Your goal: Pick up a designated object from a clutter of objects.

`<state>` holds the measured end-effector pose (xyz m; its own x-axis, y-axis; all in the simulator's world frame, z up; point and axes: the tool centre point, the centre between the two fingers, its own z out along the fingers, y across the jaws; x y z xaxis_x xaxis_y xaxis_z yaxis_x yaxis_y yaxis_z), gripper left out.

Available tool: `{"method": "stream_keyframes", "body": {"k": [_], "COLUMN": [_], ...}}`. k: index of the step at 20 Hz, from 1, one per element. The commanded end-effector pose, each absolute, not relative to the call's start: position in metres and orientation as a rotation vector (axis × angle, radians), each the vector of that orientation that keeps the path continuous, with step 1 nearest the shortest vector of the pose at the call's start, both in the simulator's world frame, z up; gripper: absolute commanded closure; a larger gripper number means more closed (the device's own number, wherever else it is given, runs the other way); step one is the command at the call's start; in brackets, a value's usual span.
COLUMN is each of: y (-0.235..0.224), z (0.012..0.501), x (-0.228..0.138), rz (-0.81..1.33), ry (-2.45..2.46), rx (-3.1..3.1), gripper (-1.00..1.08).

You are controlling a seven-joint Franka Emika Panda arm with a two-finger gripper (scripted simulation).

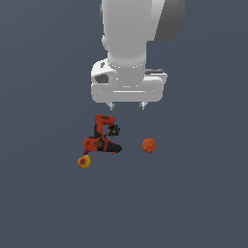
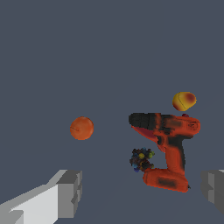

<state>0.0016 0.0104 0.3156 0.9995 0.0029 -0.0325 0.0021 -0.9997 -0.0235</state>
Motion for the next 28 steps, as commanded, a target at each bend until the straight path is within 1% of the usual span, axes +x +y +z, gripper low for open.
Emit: {"method": "stream_keyframes", "body": {"k": [1,8,14,22,28], "y": [0.011,-0.001,-0.024,-0.082,-0.13], "z": [0.316,0.302,0.272,0.203,0.146], "x": [0.002,0.012,0.031,0.061,0.073], "rz": [0.051,0.049,0.046,0.036,0.023], "ry": [-0.006,0.093,0.292,0.715,1.035], "rx": [-3.118,-3.11,-3.089,-3.016,-2.937], "gripper": [-0.92,-0.92,-0.92,-0.92,-0.92]}}
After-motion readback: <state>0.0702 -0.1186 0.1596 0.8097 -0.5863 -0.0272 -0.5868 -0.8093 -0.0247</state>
